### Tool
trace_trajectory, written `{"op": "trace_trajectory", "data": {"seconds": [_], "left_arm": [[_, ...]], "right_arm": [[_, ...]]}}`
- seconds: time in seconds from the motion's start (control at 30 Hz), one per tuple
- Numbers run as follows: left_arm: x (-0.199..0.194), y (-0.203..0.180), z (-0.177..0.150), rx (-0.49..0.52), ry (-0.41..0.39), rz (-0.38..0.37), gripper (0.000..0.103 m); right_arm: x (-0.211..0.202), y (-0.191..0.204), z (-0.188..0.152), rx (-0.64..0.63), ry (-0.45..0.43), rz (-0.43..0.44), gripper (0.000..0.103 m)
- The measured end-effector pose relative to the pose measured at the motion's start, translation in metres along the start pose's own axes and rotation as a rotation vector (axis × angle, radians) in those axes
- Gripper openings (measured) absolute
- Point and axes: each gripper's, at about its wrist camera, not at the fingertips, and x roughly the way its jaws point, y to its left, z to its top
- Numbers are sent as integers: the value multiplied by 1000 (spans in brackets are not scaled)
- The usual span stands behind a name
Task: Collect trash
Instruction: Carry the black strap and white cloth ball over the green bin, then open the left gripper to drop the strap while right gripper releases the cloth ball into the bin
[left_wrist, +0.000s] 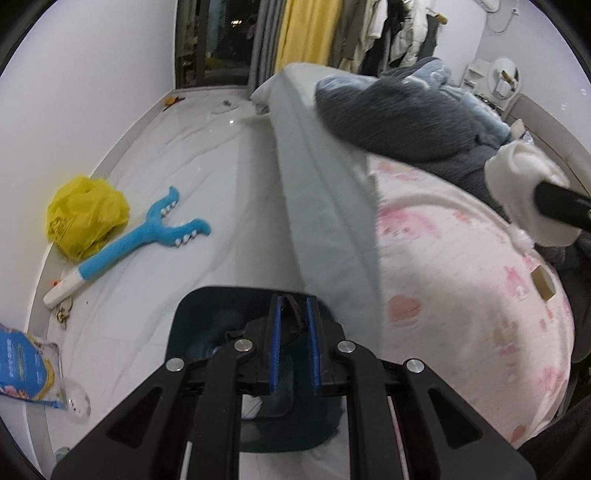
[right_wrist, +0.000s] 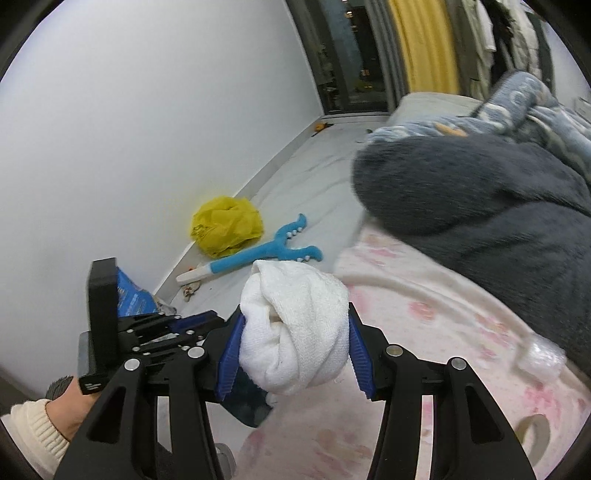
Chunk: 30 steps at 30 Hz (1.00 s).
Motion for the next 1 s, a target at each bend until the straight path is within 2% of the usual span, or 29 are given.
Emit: {"op": "trace_trajectory", "data": {"seconds": [0.37, 0.8, 0.83, 0.87, 0.93, 1.0], "left_arm": [[31, 49, -29, -77, 149, 14, 15], [60, 73, -53, -95, 277, 25, 16], [61, 75, -54, -98, 282, 23, 21], [61, 76, -54, -99, 282, 23, 32], [59, 78, -55, -97, 277, 26, 42], [56, 81, -54, -102, 267, 24, 44]], "right_arm": [[40, 47, 1, -71, 51, 33, 52], [88, 78, -2, -104, 122, 60, 52], [93, 78, -2, -104, 130, 59, 52], [96, 79, -2, -104, 136, 58, 52], [104, 80, -3, -102, 153, 55, 52], [111, 82, -4, -101, 166, 52, 52]]}}
